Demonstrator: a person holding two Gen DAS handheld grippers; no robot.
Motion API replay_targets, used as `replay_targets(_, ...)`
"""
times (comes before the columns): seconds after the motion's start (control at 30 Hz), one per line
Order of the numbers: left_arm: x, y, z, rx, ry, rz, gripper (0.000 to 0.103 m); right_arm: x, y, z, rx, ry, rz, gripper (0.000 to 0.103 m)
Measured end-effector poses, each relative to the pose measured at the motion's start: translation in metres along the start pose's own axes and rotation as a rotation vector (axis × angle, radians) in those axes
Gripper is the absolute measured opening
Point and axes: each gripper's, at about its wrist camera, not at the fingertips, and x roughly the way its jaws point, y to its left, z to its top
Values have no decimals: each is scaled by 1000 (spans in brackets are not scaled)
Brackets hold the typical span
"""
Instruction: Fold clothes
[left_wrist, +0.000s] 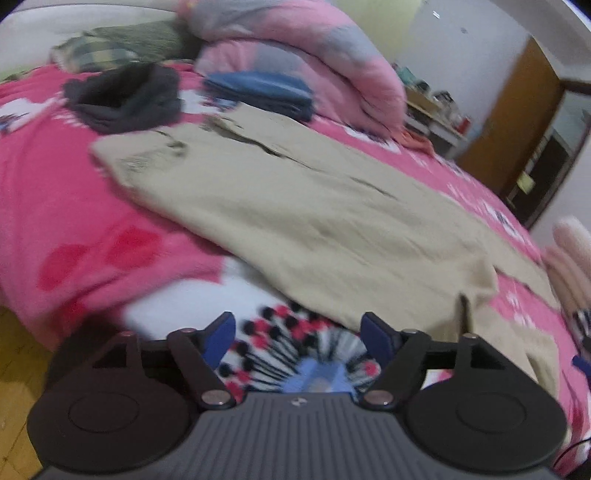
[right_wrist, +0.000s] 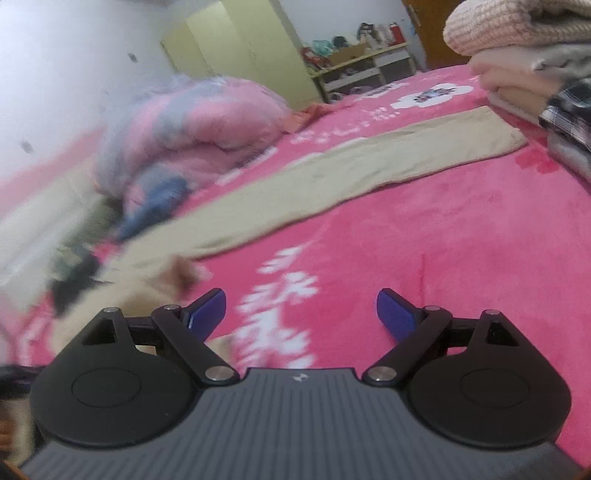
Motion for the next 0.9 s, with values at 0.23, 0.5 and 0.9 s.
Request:
replay_targets(0.23,15,-32,-4,119,59,-12,102,-29,12,-31,59,106,81,89)
replay_targets(0.5,19,-56,-9,199,61,-5,103,-7,43,-49,-128,171,9,70)
replay_targets(0.9,27,-65,-13,225,27,30,102,-34,80,-28,-521,34,-216,5)
